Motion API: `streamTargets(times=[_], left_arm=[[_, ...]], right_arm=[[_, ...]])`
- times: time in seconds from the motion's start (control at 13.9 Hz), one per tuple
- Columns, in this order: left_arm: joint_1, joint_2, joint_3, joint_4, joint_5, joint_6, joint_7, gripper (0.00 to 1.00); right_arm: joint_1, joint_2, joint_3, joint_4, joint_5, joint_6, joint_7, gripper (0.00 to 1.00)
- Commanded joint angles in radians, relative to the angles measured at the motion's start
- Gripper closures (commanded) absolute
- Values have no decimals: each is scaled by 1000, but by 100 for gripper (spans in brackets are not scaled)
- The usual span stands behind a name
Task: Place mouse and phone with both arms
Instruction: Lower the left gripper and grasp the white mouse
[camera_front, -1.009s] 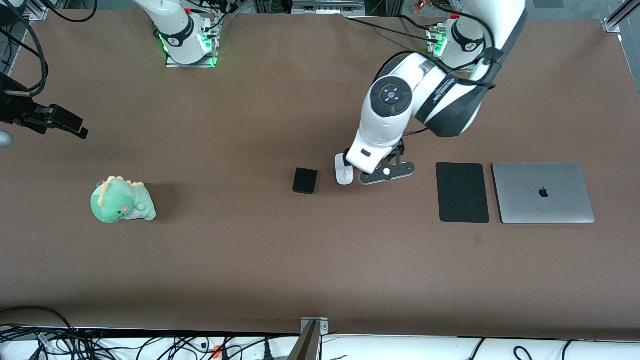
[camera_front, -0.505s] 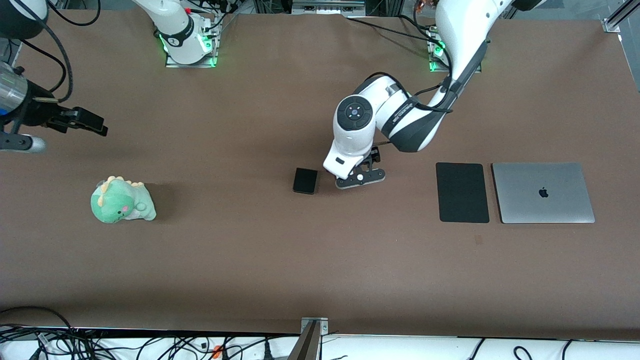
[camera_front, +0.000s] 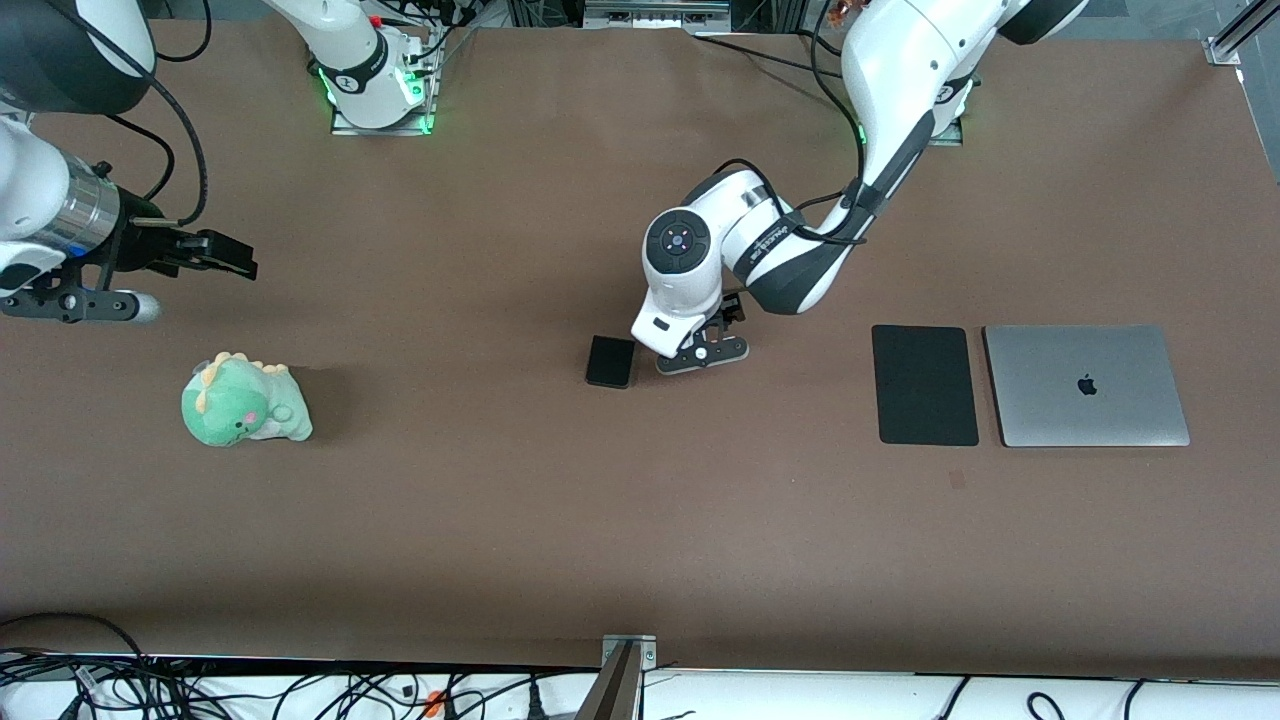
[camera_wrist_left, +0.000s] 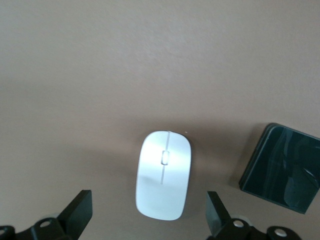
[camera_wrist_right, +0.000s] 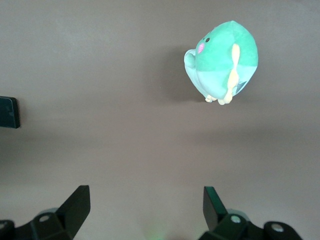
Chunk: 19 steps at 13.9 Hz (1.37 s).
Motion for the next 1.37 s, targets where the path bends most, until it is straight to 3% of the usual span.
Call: streamTargets(times=[0.0, 0.29, 1.3], left_arm=[[-12, 18, 10, -29, 32, 76, -21, 0], [-8, 29, 10, -66, 98, 119, -12, 0], [-7, 78, 13, -72, 100, 159, -10, 0]], right_arm=[[9, 8, 0, -3, -13, 2, 7, 0], [20, 28, 0, -6, -15, 2, 7, 0], [29, 31, -2, -6, -15, 4, 5, 0]])
